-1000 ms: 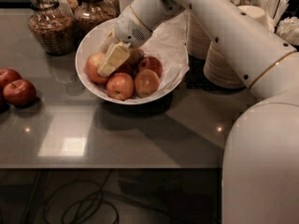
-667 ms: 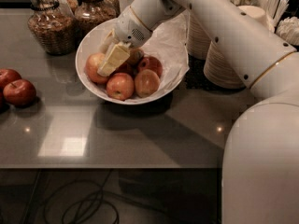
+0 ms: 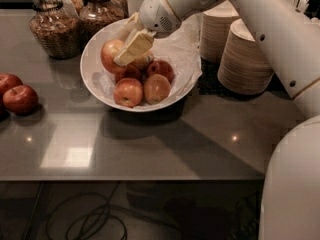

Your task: Pick apple from white bowl

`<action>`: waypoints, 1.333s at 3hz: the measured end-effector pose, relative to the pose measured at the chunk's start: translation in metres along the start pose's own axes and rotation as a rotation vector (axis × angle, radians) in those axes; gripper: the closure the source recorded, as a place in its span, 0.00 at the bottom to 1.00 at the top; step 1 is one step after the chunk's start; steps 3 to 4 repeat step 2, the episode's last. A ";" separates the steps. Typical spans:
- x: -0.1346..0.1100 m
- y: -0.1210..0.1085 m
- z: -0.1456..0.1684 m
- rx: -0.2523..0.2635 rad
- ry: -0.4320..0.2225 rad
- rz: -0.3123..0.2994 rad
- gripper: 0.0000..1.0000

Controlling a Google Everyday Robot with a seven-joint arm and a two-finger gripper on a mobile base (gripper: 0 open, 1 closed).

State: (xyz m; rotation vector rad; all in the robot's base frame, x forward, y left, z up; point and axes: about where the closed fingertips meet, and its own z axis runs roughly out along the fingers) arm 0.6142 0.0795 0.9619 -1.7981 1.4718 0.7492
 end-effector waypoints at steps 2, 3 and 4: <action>-0.012 0.001 -0.039 0.079 -0.031 -0.028 1.00; -0.012 0.001 -0.039 0.079 -0.031 -0.028 1.00; -0.012 0.001 -0.039 0.079 -0.031 -0.028 1.00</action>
Offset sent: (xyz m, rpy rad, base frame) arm -0.0026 -0.0212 0.0294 0.0418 -0.0592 -0.0356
